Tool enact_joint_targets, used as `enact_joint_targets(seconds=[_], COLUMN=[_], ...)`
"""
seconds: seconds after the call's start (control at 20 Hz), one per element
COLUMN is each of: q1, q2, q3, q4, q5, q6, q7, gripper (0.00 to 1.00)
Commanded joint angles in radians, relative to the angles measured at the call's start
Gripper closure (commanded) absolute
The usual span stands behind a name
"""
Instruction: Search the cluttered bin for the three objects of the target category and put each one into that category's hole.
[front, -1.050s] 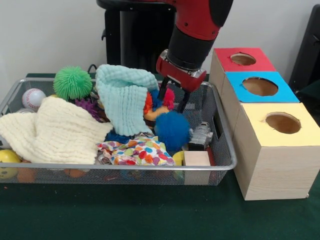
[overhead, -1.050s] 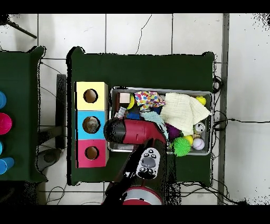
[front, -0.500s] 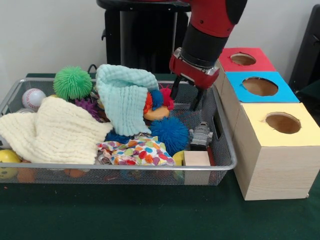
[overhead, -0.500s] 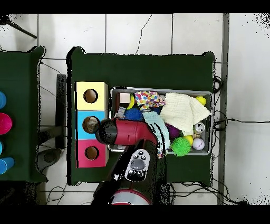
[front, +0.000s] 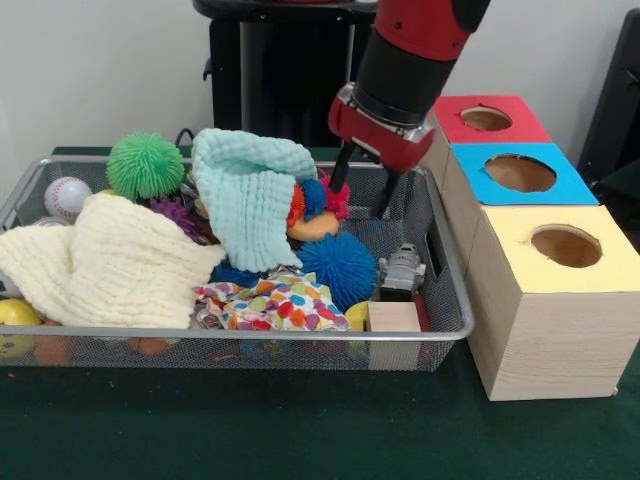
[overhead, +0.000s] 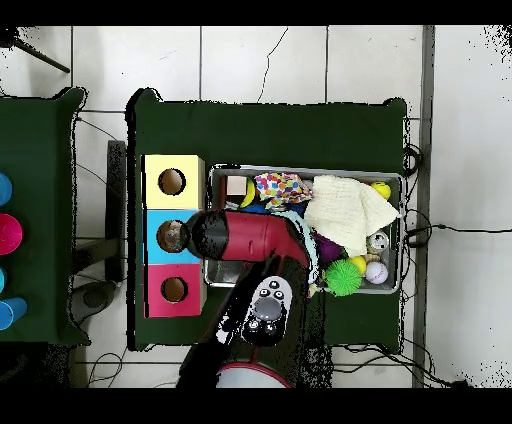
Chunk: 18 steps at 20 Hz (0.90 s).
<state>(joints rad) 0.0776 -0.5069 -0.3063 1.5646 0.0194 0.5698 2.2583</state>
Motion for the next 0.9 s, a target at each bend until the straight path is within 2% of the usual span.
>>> enact_joint_targets(seconds=[0.05, 0.5, 0.65, 0.9], q1=[-0.093, -0.16, -0.223, -0.301], q2=[0.07, 0.141, 0.153, 0.179], q3=[0.03, 0.075, 0.158, 0.279], q4=[-0.163, -0.204, -0.191, -0.182], q5=[-0.08, -0.185, -0.22, -0.249], q6=[0.046, -0.153, -0.222, -0.213], q7=[-0.048, -0.063, -0.12, -0.171], gripper=[0.0, 0.0, 0.0, 0.0])
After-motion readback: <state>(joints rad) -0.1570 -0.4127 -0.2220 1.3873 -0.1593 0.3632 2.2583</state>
